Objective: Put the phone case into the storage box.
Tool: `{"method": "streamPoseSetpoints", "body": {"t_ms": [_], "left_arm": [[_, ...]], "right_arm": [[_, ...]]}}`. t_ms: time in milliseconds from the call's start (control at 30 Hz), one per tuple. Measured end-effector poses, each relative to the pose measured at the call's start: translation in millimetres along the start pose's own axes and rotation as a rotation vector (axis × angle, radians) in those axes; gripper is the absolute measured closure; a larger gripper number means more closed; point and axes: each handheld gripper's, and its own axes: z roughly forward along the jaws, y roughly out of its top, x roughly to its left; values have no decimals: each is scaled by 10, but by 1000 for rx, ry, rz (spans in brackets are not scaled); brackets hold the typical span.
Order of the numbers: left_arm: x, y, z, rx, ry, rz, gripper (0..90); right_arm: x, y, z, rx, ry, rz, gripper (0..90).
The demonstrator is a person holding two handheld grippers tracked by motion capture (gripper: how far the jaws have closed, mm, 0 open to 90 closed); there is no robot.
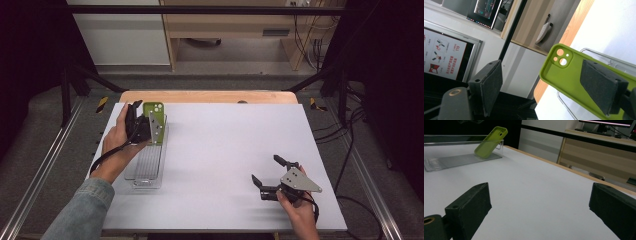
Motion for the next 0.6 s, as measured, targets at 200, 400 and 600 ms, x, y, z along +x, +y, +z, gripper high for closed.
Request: {"method": "streamPoseSetpoints", "body": {"t_ms": [200, 400, 600], "left_arm": [[27, 59, -76, 4, -7, -28, 128], [-2, 99, -171, 16, -18, -48, 118], [-49, 146, -183, 25, -33, -44, 111]], "right_arm": [[-9, 1, 5, 3, -13, 12, 36], [-13, 13, 18, 6, -36, 36, 37], [-18, 21, 33, 20, -57, 56, 37]]}}
